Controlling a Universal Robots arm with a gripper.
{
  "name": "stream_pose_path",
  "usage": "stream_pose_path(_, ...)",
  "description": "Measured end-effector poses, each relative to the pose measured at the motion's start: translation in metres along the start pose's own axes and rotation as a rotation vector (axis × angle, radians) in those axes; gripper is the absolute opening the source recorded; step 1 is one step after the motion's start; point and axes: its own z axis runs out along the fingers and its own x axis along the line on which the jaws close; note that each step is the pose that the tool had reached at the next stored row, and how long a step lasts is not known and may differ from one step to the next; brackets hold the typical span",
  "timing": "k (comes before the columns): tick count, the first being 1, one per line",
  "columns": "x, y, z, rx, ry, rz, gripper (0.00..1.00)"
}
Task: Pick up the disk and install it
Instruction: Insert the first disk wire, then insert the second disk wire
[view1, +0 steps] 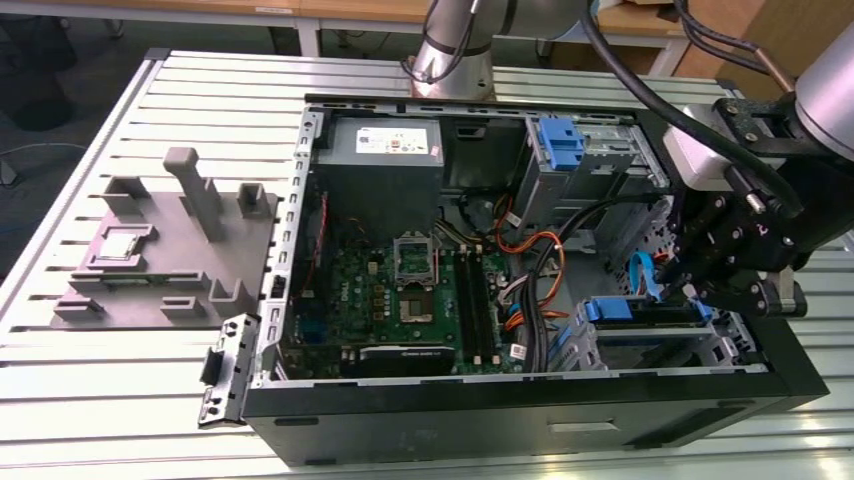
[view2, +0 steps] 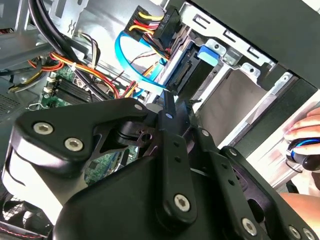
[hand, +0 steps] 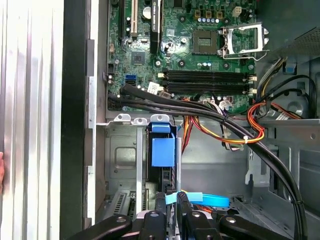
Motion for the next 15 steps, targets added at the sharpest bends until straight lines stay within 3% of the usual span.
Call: stream_pose_path(15,0.0000,-0.0037,-0.0001,-0.0005,0.0001,0.000,0.24)
